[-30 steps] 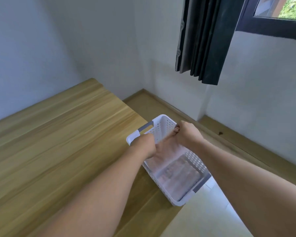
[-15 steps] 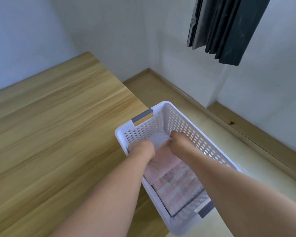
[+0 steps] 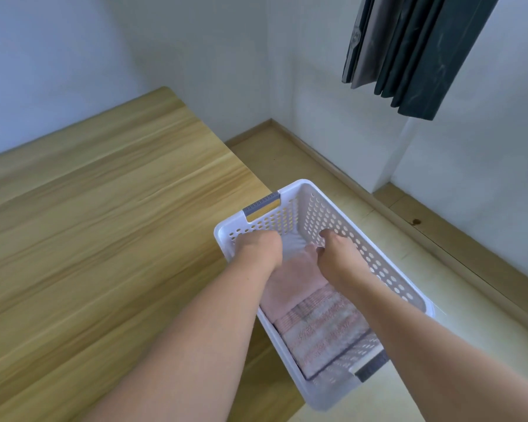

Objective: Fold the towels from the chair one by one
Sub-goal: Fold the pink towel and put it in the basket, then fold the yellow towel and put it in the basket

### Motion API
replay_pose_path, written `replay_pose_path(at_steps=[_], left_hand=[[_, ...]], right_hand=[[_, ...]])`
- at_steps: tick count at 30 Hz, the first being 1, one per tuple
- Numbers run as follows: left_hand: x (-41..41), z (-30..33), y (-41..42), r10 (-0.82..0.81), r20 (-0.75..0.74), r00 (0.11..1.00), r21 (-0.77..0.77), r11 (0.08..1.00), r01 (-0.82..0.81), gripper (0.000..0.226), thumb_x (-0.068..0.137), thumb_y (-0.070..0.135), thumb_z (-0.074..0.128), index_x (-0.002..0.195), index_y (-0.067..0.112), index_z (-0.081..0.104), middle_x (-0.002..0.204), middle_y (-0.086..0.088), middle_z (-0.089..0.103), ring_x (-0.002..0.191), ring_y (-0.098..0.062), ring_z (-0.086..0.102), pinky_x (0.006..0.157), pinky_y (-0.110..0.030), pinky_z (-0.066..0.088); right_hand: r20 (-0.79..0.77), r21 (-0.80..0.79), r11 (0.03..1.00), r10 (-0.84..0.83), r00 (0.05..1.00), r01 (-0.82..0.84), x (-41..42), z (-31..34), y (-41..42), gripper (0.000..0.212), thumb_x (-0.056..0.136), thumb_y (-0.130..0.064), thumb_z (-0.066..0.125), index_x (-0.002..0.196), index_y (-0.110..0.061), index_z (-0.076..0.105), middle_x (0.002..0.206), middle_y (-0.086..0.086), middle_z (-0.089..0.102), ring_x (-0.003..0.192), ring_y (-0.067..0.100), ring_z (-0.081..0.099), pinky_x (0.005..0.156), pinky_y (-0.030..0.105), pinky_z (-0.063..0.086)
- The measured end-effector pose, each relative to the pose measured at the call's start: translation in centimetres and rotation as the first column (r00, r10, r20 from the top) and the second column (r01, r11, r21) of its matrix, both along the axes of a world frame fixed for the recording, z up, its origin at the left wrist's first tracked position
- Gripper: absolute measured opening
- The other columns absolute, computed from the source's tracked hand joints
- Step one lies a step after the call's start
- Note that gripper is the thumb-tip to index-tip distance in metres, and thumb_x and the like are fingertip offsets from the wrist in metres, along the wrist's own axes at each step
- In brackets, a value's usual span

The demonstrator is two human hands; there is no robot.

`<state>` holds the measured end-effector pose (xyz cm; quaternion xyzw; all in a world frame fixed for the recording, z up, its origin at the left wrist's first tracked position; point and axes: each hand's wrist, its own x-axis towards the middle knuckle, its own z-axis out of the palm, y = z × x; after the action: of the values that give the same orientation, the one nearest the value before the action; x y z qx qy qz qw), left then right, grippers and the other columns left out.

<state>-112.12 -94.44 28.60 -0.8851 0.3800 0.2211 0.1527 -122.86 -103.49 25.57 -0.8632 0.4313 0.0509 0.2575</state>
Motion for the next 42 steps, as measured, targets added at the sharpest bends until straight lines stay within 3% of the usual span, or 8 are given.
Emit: replay_pose_path(at_steps=[5,9,13,18,25,31,36,42], left_hand=[[-1.8,7.7,4.1,-0.041,0.042,0.998,-0.269,0.962,0.051,0.014,0.087,0.004,0.045,0.094,0.015,0.052,0.108,-0.007,0.062,0.098,-0.028,0.057,0.067,-0.032,0.038],[-3.1,12.0,8.5,-0.022,0.115,0.993,-0.460,0.885,0.072,0.025,0.094,0.012,0.045,0.116,0.012,0.055,0.116,-0.008,0.062,0.104,-0.030,0.057,0.073,-0.034,0.041],[-2.4,15.1,14.2,-0.022,0.195,0.981,-0.554,0.822,0.129,0.025,0.097,0.020,0.044,0.118,0.010,0.052,0.120,-0.008,0.059,0.110,-0.030,0.054,0.080,-0.036,0.043],[0.8,17.3,23.2,-0.014,0.241,0.970,-0.610,0.775,0.163,0.031,0.097,0.026,0.046,0.124,0.011,0.052,0.125,-0.007,0.058,0.116,-0.028,0.052,0.090,-0.040,0.046],[7.1,20.5,36.3,-0.048,0.254,0.966,-0.646,0.735,0.207,0.032,0.097,0.027,0.045,0.124,0.013,0.053,0.123,-0.008,0.060,0.112,-0.028,0.054,0.085,-0.038,0.046],[10.7,22.5,43.9,-0.021,0.270,0.963,-0.664,0.720,0.201,0.037,0.096,0.027,0.048,0.129,0.012,0.051,0.126,-0.011,0.058,0.117,-0.030,0.052,0.093,-0.041,0.047],[13.1,22.9,49.4,-0.002,0.282,0.959,-0.699,0.685,0.207,0.035,0.095,0.026,0.047,0.126,0.010,0.053,0.124,-0.011,0.058,0.116,-0.029,0.052,0.092,-0.040,0.047],[19.8,23.1,59.0,-0.025,0.307,0.952,-0.690,0.682,0.241,0.036,0.096,0.027,0.046,0.128,0.012,0.052,0.128,-0.007,0.055,0.120,-0.027,0.049,0.095,-0.041,0.046]], right_hand=[[0.091,0.026,0.999,0.033,0.995,-0.035,-3.6,7.5,3.8,0.041,0.096,-0.017,0.044,0.136,-0.009,0.043,0.134,0.013,0.053,0.120,0.029,0.051,0.089,0.031,0.042],[0.178,-0.004,0.995,0.097,0.979,-0.098,-4.4,12.9,7.8,0.046,0.095,-0.014,0.044,0.141,-0.009,0.039,0.141,0.010,0.048,0.127,0.026,0.046,0.097,0.030,0.040],[0.211,-0.051,0.992,0.126,0.969,-0.118,-4.1,17.0,12.5,0.048,0.096,-0.015,0.043,0.143,-0.010,0.036,0.145,0.008,0.043,0.132,0.024,0.042,0.101,0.032,0.038],[0.270,-0.122,0.984,0.156,0.950,-0.127,-1.6,20.5,20.1,0.043,0.096,-0.016,0.044,0.138,-0.008,0.040,0.139,0.009,0.048,0.120,0.025,0.050,0.091,0.031,0.041],[0.304,-0.175,0.980,0.140,0.942,-0.090,3.6,23.8,33.4,0.048,0.095,-0.020,0.046,0.141,-0.011,0.039,0.143,0.007,0.043,0.123,0.024,0.049,0.093,0.032,0.041],[0.311,-0.225,0.970,0.164,0.936,-0.095,6.8,25.8,40.1,0.048,0.093,-0.020,0.046,0.140,-0.011,0.040,0.140,0.008,0.046,0.124,0.026,0.048,0.093,0.033,0.042],[0.337,-0.232,0.968,0.170,0.926,-0.093,9.7,25.9,45.4,0.048,0.094,-0.019,0.046,0.141,-0.011,0.039,0.140,0.007,0.046,0.120,0.025,0.050,0.078,0.025,0.036],[0.382,-0.204,0.976,0.151,0.912,-0.076,16.3,26.6,54.9,0.050,0.093,-0.019,0.048,0.141,-0.009,0.039,0.143,0.008,0.044,0.121,0.026,0.050,0.086,0.029,0.039]])
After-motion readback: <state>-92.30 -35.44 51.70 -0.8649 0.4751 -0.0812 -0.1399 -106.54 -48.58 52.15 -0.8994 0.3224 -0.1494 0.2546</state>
